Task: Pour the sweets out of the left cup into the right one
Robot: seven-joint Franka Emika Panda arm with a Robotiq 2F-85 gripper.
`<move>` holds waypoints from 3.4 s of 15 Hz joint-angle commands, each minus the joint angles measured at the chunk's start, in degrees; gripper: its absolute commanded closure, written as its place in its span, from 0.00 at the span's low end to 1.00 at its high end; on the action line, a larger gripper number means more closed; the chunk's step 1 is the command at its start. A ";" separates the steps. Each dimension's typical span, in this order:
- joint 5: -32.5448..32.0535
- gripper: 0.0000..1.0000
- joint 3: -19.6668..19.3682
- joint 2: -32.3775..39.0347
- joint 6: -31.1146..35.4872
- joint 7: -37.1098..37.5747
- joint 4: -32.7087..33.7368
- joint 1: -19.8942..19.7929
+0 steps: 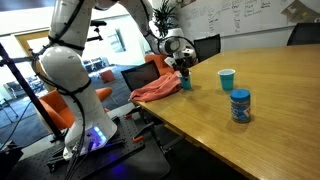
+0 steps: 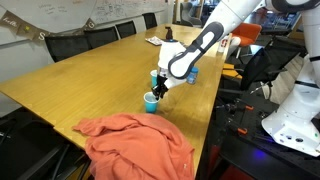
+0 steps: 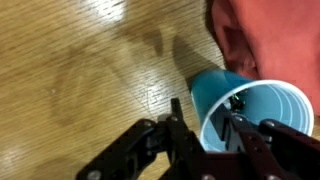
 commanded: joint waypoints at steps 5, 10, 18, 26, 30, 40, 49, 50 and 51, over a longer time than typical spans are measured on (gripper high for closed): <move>1.59 1.00 -0.06 0.70 0.05 -2.30 1.83 0.32; 0.74 0.99 -1.21 -3.89 -2.18 -2.35 1.79 0.16; -0.56 0.99 -2.37 -11.99 -16.37 -11.00 5.89 -4.90; -12.08 0.99 -9.34 -13.91 -28.04 -8.37 10.37 -6.69; -20.65 0.99 -12.77 -12.24 -28.27 -4.83 12.08 -6.40; -44.16 0.99 -17.57 0.50 -29.24 12.72 22.56 -1.99; -48.68 0.99 -17.65 10.36 -34.91 22.45 34.13 2.03; -49.85 0.99 -17.55 11.13 -36.05 22.94 35.13 2.55; -51.09 0.99 -17.45 11.87 -37.18 23.32 36.05 3.06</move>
